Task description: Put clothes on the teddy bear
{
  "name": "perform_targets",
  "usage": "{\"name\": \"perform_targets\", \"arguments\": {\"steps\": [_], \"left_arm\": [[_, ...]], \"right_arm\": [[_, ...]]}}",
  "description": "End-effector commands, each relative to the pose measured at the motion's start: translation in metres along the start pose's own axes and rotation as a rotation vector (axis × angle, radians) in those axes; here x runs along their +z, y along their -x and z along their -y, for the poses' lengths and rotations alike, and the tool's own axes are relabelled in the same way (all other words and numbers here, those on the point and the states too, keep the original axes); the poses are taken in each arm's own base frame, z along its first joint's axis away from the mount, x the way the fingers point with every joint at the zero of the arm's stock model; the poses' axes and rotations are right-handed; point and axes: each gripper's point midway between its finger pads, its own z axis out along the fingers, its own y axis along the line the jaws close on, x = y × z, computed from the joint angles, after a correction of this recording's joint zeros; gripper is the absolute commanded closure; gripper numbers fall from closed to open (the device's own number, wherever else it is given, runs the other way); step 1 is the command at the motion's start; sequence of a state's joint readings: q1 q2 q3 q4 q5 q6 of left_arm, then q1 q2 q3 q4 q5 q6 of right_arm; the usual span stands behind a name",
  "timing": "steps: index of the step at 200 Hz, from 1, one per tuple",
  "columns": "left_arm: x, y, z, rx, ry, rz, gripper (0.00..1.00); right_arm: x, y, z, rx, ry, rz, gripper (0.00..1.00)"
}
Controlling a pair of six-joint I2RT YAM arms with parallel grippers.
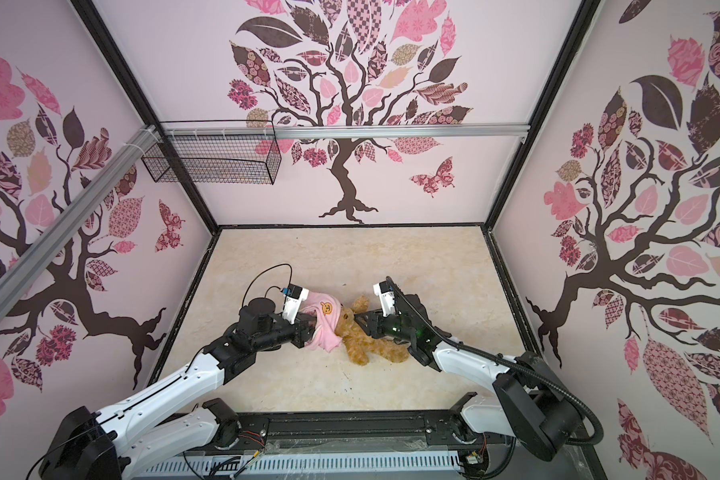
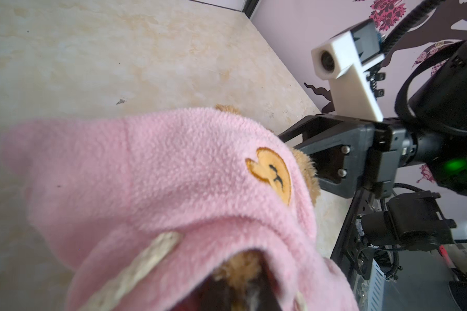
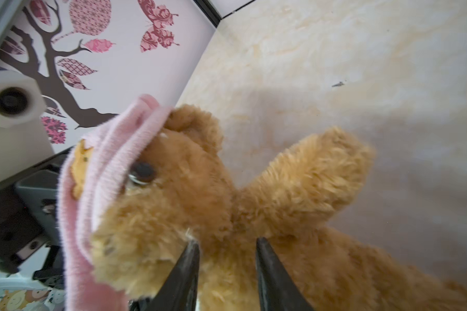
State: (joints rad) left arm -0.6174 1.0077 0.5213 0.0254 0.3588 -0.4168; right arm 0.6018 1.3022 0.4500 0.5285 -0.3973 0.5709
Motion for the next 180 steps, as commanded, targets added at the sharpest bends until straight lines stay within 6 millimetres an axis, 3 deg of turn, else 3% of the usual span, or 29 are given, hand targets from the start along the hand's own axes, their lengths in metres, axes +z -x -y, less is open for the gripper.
{"name": "perform_targets", "arguments": {"steps": [1,33,66,135,161,180], "left_arm": [[0.002,0.002,0.004,-0.084,-0.061,0.029,0.98],[0.003,0.007,0.002,-0.183,-0.107,0.058,0.82],[0.01,0.0,0.002,-0.26,-0.13,0.009,0.69],[0.022,-0.009,-0.015,-0.476,-0.117,-0.013,0.55],[0.032,-0.018,-0.018,-0.519,-0.126,-0.052,0.55],[0.036,-0.02,-0.017,-0.509,-0.135,-0.066,0.65]], "right_arm": [[0.009,-0.009,0.02,-0.006,-0.063,-0.009,0.63],[0.022,-0.03,0.034,0.004,-0.076,-0.091,0.69],[0.026,-0.045,0.04,0.006,-0.062,-0.121,0.74],[0.021,-0.058,0.044,-0.063,-0.074,-0.126,0.81],[0.021,-0.055,0.035,-0.105,-0.042,-0.106,0.82],[0.019,-0.048,0.027,-0.136,-0.022,-0.085,0.81]]}}
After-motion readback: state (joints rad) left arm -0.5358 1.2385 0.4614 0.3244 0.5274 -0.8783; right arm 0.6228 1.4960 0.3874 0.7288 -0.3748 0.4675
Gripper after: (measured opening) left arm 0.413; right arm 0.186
